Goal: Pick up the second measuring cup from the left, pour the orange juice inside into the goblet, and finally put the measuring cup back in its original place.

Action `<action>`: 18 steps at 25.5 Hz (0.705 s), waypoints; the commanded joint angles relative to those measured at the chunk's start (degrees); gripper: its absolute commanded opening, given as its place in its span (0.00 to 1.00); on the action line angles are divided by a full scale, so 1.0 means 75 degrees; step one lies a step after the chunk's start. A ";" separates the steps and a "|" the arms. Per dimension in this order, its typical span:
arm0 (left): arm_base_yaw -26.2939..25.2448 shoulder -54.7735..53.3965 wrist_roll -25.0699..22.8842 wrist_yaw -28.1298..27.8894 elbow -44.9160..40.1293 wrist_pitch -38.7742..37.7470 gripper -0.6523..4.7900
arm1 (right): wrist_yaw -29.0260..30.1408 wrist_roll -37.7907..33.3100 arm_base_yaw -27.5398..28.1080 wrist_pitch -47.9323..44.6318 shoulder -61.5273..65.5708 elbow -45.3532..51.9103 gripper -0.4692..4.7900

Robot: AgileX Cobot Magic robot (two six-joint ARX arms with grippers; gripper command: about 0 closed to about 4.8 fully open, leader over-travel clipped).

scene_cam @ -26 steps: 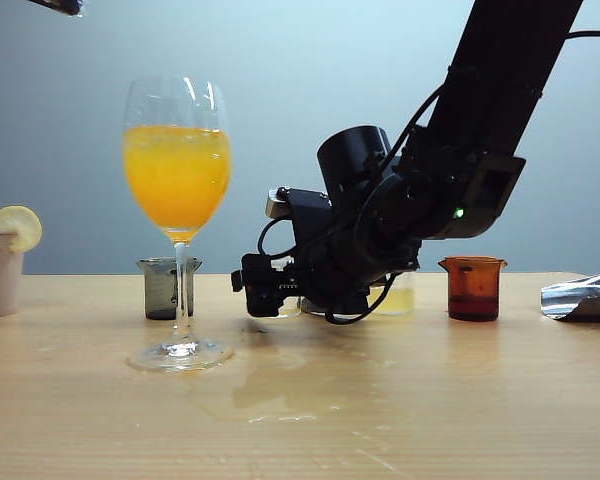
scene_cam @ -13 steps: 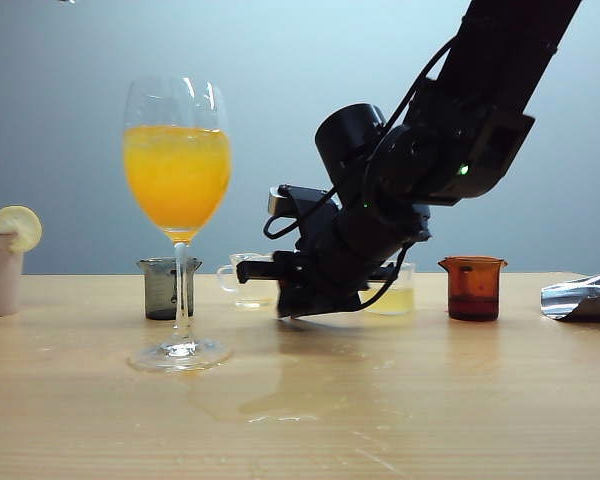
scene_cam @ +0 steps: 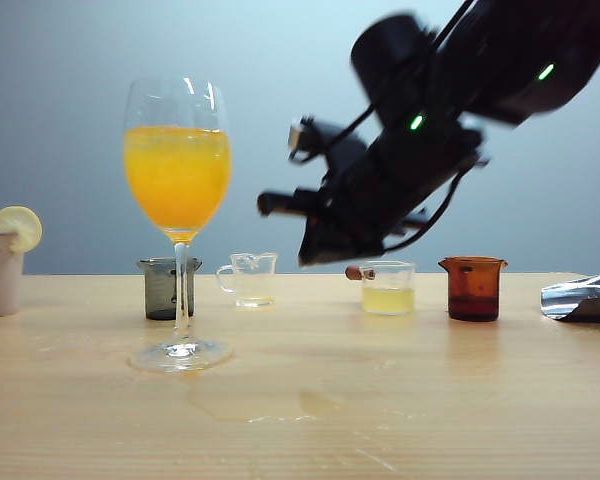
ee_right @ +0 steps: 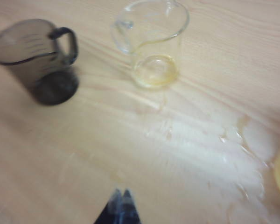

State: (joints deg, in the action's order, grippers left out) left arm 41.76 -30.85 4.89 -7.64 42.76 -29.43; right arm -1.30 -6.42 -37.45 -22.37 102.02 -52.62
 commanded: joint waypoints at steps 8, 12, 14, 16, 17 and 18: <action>0.0017 0.1489 0.0326 0.0653 -0.0105 -0.0061 0.11 | 0.0825 0.0207 -0.0099 0.2451 -0.3532 0.0903 0.09; 0.0020 0.2183 0.0361 0.1055 -0.0539 -0.0026 0.11 | 0.0848 0.0717 -0.0096 0.3311 -0.5010 0.1204 0.09; 0.0017 0.2527 0.0356 0.1335 -0.0801 0.0041 0.11 | 0.0848 0.0743 -0.0096 0.3576 -0.5770 0.1457 0.09; 0.0020 0.2917 0.0358 0.1405 -0.1145 0.0189 0.11 | 0.0833 0.0743 -0.0093 0.3838 -0.6449 0.1690 0.09; 0.0017 0.3130 0.0356 0.1434 -0.1346 0.0318 0.11 | 0.0804 0.0743 -0.0082 0.4030 -0.6846 0.1827 0.09; 0.0017 0.3299 0.0356 0.1425 -0.1498 0.0402 0.11 | 0.0801 0.0743 -0.0064 0.4191 -0.7184 0.1938 0.09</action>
State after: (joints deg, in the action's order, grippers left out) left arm 41.80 -7.35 7.38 2.63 32.71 -28.51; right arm 4.75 -1.08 -38.11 6.72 50.92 -38.92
